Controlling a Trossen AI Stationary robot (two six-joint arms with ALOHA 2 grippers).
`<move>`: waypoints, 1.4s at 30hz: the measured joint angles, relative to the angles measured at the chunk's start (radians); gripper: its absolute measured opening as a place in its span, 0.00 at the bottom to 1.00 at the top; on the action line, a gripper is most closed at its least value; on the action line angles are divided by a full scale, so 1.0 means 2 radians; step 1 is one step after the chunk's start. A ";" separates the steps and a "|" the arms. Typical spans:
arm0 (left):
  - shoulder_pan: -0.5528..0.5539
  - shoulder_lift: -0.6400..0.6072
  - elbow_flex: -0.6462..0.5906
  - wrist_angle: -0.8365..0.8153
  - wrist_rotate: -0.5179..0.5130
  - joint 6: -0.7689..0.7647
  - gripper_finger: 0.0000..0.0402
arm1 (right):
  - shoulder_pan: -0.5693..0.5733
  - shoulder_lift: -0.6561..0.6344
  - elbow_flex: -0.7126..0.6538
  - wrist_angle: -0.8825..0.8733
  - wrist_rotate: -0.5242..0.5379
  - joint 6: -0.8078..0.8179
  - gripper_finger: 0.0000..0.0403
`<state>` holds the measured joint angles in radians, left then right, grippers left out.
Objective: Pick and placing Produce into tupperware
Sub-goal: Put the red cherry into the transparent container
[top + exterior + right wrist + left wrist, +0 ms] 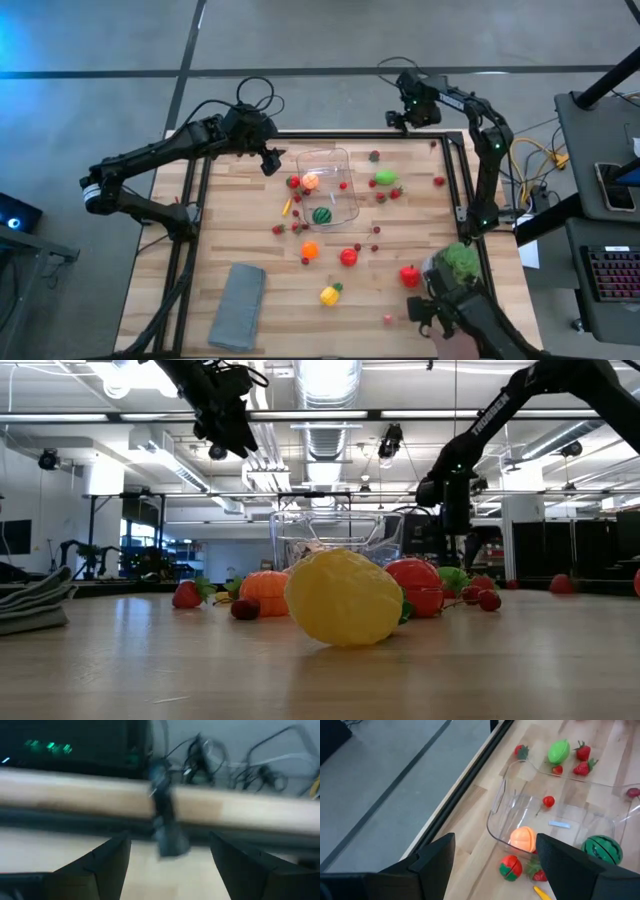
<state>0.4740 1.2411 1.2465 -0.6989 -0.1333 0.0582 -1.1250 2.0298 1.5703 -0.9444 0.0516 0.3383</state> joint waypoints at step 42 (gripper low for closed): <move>0.000 0.000 -0.001 0.000 0.000 0.002 0.65 | -0.001 -0.057 -0.084 -0.093 0.091 0.455 0.65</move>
<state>0.4740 1.2411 1.2435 -0.6979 -0.1329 0.0631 -1.1278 1.9167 1.4020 -1.1296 0.2345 1.2491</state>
